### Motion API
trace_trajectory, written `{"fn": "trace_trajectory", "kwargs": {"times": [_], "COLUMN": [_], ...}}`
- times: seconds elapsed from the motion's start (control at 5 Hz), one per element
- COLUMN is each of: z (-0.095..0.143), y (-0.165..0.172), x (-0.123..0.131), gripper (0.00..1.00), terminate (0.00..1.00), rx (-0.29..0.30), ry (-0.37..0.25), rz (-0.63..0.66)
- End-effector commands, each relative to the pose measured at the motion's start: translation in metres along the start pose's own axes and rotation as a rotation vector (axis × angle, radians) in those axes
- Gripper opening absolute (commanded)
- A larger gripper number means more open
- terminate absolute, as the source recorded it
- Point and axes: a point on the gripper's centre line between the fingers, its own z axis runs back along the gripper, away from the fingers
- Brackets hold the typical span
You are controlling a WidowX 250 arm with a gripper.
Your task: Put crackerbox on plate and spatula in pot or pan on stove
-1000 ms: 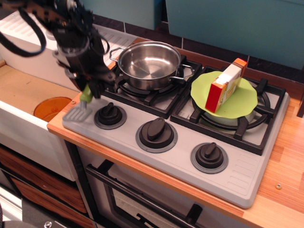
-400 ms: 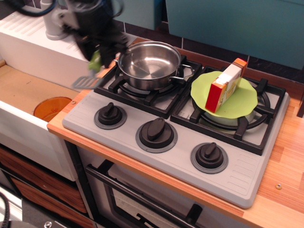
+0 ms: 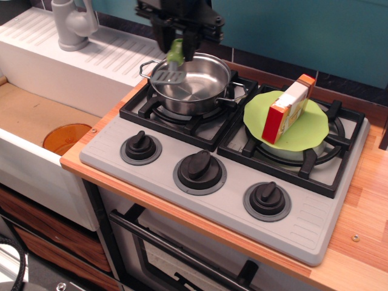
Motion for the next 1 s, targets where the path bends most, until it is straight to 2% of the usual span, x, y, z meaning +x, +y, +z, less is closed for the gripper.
{"fn": "trace_trajectory", "kwargs": {"times": [0.0, 0.2, 0.6, 0.8], "z": [-0.021, -0.031, -0.023, -0.011], "y": [-0.005, -0.005, -0.011, -0.01], "x": [0.049, 0.052, 0.046, 0.042], "gripper": [0.0, 1.0, 1.0, 1.0], "terminate": [0.0, 0.0, 0.0, 1.0], "rx": [-0.044, -0.06, -0.039, -0.031], "ry": [-0.129, -0.133, -0.126, -0.111], "rz": [-0.023, -0.037, -0.024, -0.024]}}
